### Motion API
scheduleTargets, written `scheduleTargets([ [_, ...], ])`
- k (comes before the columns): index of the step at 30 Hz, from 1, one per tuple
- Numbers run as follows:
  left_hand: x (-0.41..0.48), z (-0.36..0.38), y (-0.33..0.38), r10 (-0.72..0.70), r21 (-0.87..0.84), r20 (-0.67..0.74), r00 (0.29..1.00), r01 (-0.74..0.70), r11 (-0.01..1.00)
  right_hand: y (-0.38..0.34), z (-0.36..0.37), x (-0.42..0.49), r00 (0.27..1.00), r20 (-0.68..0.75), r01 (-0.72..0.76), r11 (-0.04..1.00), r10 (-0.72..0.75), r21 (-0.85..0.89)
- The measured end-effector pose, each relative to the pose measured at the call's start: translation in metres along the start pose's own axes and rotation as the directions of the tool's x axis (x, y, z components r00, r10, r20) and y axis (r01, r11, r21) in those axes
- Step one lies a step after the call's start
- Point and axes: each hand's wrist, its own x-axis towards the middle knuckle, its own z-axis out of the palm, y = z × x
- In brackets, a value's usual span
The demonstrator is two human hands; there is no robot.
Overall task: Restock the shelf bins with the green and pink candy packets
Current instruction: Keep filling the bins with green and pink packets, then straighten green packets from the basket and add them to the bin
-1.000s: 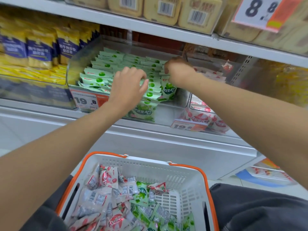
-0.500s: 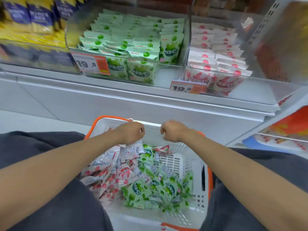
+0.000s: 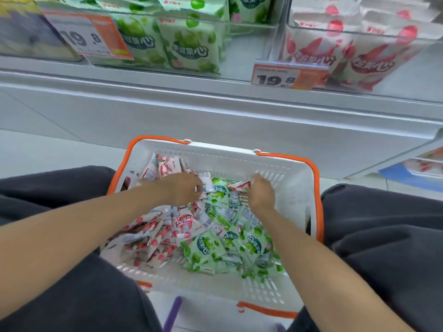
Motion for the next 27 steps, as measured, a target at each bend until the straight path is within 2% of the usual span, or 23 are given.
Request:
scheduleTargets([
  [2,0.001,0.001,0.003,0.014,-0.029,-0.005,1.0,-0.014,0.999,0.007,-0.009,0.004,0.996,0.014,0.083,0.992,-0.082,-0.091],
  [7,-0.001,-0.002,0.006,0.02,-0.07,-0.043,0.999,-0.023,0.997,0.008,-0.031,-0.001,0.955,0.152,0.256,0.967,-0.254,0.003],
  [10,-0.005,-0.008,0.011,0.025,-0.095,-0.067,0.997,-0.031,0.995,0.011,-0.031,-0.006,0.913,0.241,0.36,0.927,-0.328,-0.105],
  [13,-0.005,-0.007,0.008,0.0,-0.094,-0.079,0.997,-0.008,0.996,0.015,-0.023,-0.007,0.913,0.269,0.368,0.902,-0.305,-0.224],
  [18,-0.005,-0.001,0.004,-0.015,-0.091,-0.031,0.999,0.013,0.996,0.006,-0.016,0.0,0.951,0.183,0.285,0.937,-0.249,-0.202],
  [22,0.001,0.004,0.002,-0.005,-0.125,-0.01,1.0,0.004,0.992,-0.007,-0.02,0.008,0.934,0.22,0.337,0.898,-0.282,-0.281],
  [25,0.004,0.006,-0.002,-0.061,-0.217,-0.025,0.998,0.054,0.975,-0.018,-0.041,0.009,0.926,0.257,0.29,0.957,-0.277,-0.016],
  [27,0.004,0.004,-0.002,-0.127,-0.318,-0.052,0.99,0.104,0.942,-0.029,-0.072,0.005,0.925,0.25,0.237,0.95,-0.285,0.205],
])
